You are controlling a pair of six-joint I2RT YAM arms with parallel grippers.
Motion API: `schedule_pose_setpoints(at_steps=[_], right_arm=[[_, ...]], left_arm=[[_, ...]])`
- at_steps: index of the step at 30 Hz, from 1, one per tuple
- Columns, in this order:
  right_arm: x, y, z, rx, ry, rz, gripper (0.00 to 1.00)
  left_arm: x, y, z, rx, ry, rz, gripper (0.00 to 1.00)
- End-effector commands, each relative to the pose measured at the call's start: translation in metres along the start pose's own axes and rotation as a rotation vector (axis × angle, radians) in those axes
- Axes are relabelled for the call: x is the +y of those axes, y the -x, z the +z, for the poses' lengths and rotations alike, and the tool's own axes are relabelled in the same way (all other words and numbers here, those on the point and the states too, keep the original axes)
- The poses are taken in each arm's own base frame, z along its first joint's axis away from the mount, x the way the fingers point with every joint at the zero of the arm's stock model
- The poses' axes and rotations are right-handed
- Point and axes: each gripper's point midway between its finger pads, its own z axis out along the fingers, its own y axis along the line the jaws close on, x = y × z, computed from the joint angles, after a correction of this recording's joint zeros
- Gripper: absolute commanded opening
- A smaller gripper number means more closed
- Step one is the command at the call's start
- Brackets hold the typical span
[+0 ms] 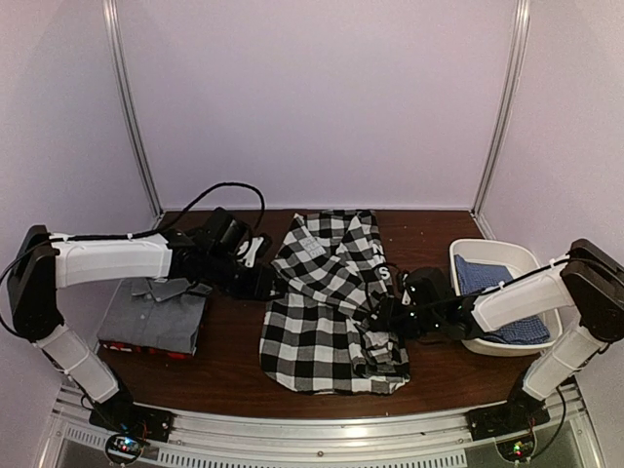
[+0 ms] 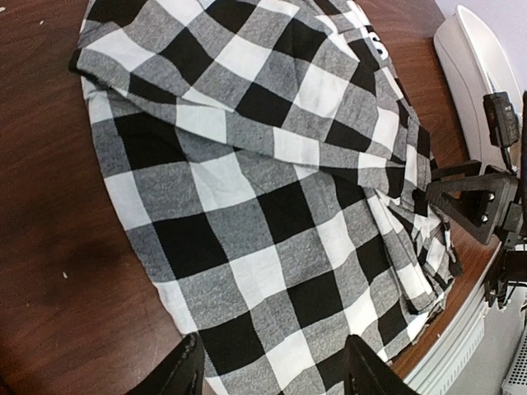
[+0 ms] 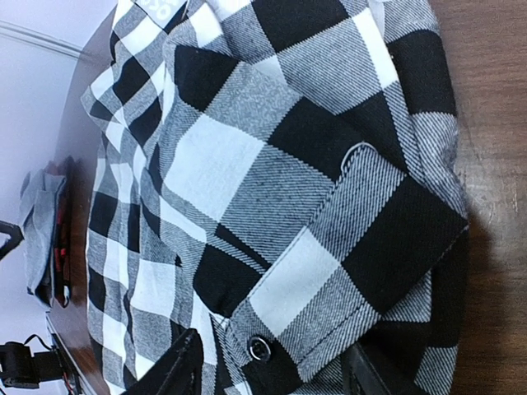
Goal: Fold and stack the long sleeve shirts
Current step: Pick up the sleeve from the 1/3-folded shirt, then pick up the shirt from the center of the board.
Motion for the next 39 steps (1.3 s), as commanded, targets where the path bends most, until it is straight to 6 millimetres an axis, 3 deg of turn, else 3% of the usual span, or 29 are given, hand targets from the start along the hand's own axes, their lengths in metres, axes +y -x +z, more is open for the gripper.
schedule_pose_setpoints(at_steps=[1, 7, 12, 17, 21, 24, 35, 39], right_arm=[[0.007, 0.012, 0.004, -0.064, 0.027, 0.034, 0.57], [0.009, 0.014, 0.014, -0.069, 0.033, 0.056, 0.49], [0.011, 0.022, 0.011, -0.104, 0.027, 0.063, 0.32], [0.016, 0.034, 0.003, -0.141, 0.011, 0.031, 0.21], [0.025, 0.041, 0.001, -0.151, 0.018, 0.0, 0.08], [0.032, 0.045, -0.004, -0.163, 0.027, -0.013, 0.03], [0.064, 0.067, -0.024, -0.221, 0.046, -0.089, 0.01], [0.075, 0.077, -0.031, -0.248, 0.053, -0.11, 0.01]], left_arm=[[0.014, -0.014, -0.011, 0.008, 0.044, -0.03, 0.59], [0.027, -0.048, -0.011, 0.069, 0.055, -0.097, 0.57], [0.04, -0.089, -0.006, 0.161, 0.051, -0.161, 0.52], [0.037, -0.113, -0.003, 0.217, -0.004, -0.191, 0.5], [0.029, -0.122, 0.002, 0.238, -0.057, -0.198, 0.51], [0.023, -0.125, 0.009, 0.243, -0.073, -0.205, 0.52], [0.022, -0.139, 0.027, 0.301, -0.052, -0.234, 0.4], [0.017, -0.14, 0.032, 0.307, -0.071, -0.243, 0.29]])
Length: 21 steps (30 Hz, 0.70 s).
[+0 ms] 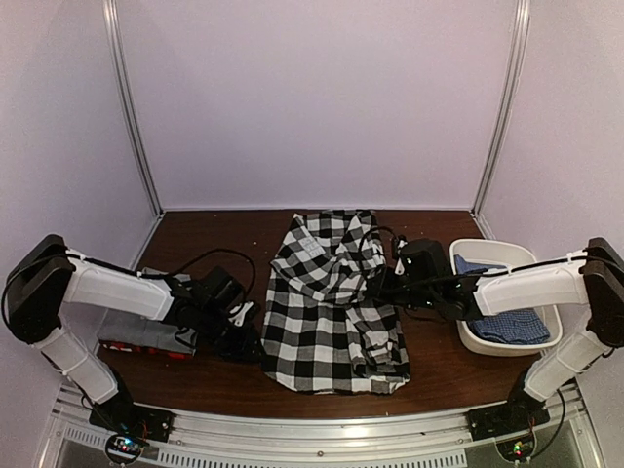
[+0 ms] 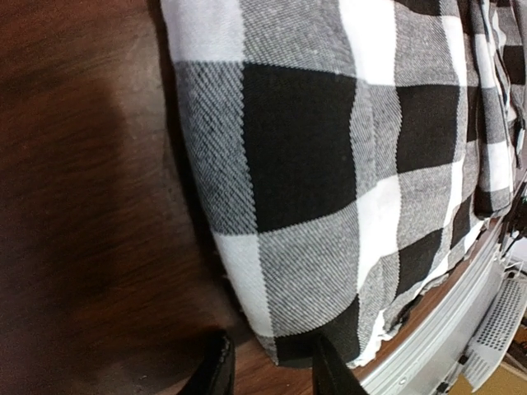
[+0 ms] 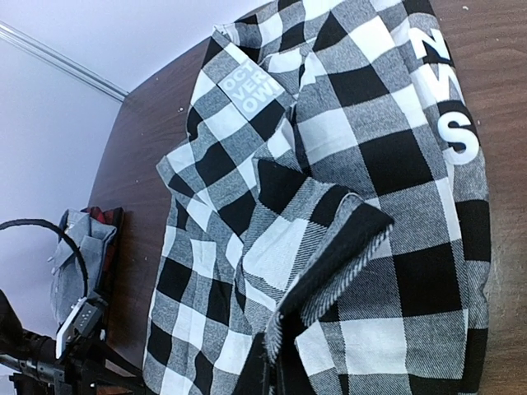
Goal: Fold and stack the long sleeve shirts
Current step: Pick up the shirt from the center of the board, then fold the 1/3-folded shirt at the center of the board.
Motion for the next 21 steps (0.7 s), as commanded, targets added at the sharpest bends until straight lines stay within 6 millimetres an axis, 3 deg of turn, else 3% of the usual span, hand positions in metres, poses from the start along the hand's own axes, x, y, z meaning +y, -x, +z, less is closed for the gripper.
schedule_pose_setpoints(at_steps=[1, 4, 5, 15, 21], right_arm=[[0.016, 0.022, -0.009, -0.062, -0.001, -0.046, 0.01], [0.024, 0.03, -0.011, -0.075, 0.009, -0.068, 0.01], [0.027, 0.033, -0.011, -0.082, 0.012, -0.079, 0.01], [0.078, 0.092, -0.025, -0.199, 0.023, -0.246, 0.0], [0.097, 0.11, -0.021, -0.234, 0.029, -0.319, 0.0]], left_arm=[[-0.012, 0.003, 0.008, 0.001, -0.042, 0.001, 0.26], [-0.012, 0.004, 0.008, 0.002, -0.034, -0.007, 0.02], [-0.009, 0.004, 0.007, 0.001, -0.012, -0.009, 0.0], [0.037, -0.005, -0.035, 0.009, 0.218, 0.003, 0.0], [0.036, -0.015, -0.039, 0.051, 0.196, 0.028, 0.0]])
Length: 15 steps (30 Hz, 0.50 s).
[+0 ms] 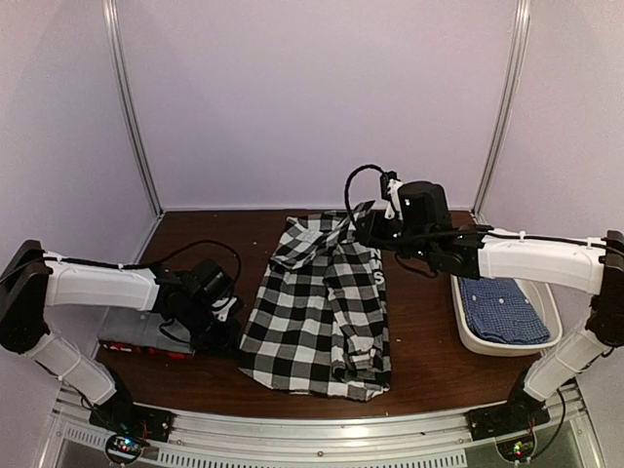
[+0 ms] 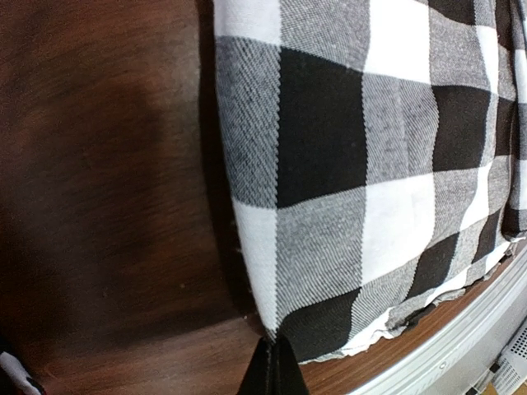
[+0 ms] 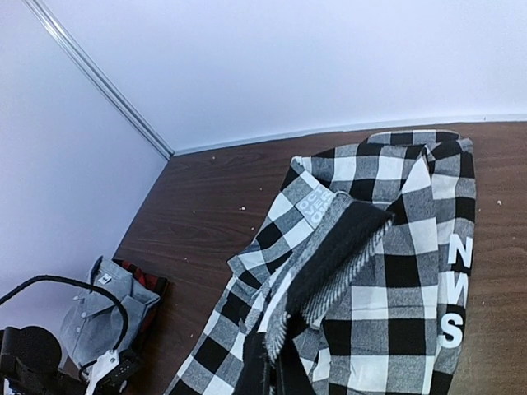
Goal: Fold and stack the long sleeve shirts
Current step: Fold the 1/3-folded shirt at the center of the board.
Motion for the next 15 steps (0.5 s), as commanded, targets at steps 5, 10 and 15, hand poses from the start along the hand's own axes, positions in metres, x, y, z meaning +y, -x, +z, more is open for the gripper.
schedule_pose_setpoints(at_steps=[5, 10, 15], right_arm=[[-0.001, 0.043, 0.008, -0.076, -0.058, -0.15, 0.0], [-0.008, 0.091, 0.002, -0.144, -0.073, -0.186, 0.0], [-0.015, 0.135, -0.009, -0.218, -0.093, -0.222, 0.0]], left_arm=[[-0.015, 0.001, -0.017, 0.006, -0.041, 0.075, 0.0], [-0.045, 0.011, -0.023, 0.001, -0.102, 0.14, 0.0], [-0.082, 0.021, -0.023, 0.014, -0.157, 0.222, 0.0]])
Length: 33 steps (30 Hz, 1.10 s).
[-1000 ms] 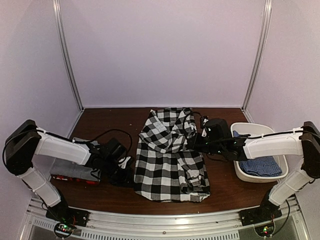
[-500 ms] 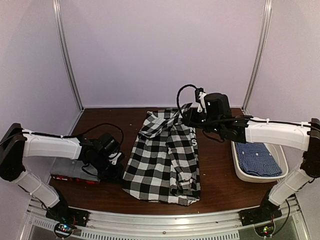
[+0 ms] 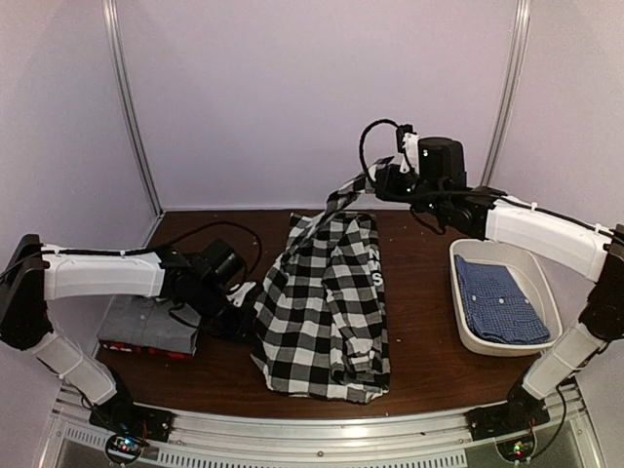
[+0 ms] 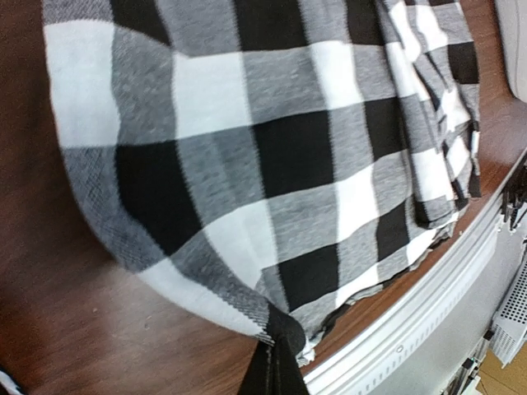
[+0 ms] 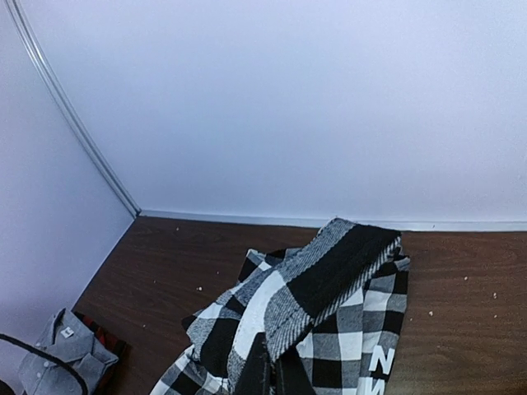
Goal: Fold and stack the long sleeve shirts
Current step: Fold the 1/3-folded shirt at the center of the board.
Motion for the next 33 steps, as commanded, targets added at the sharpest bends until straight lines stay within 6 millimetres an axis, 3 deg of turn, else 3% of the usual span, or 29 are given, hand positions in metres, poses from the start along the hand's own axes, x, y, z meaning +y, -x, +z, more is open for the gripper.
schedule_pose_setpoints(at_steps=[1, 6, 11, 17, 23, 33], right_arm=[[-0.012, 0.039, -0.006, -0.067, -0.027, -0.063, 0.0], [-0.033, 0.064, -0.019, -0.112, -0.071, -0.091, 0.0], [-0.053, 0.074, -0.028, -0.126, -0.095, -0.093, 0.0], [-0.059, 0.082, -0.034, -0.142, -0.083, -0.101, 0.0], [-0.057, 0.099, -0.034, -0.172, -0.076, -0.109, 0.01], [-0.06, 0.092, -0.016, -0.136, -0.055, -0.109, 0.02]], left_arm=[[-0.042, 0.015, 0.002, 0.012, -0.078, 0.111, 0.0], [-0.088, 0.026, 0.018, 0.052, -0.142, 0.216, 0.0], [-0.125, 0.03, 0.04, 0.104, -0.202, 0.302, 0.0], [-0.131, 0.018, 0.06, 0.172, -0.219, 0.327, 0.0], [-0.138, 0.016, 0.061, 0.187, -0.258, 0.338, 0.0], [-0.146, 0.017, 0.071, 0.204, -0.315, 0.332, 0.0]])
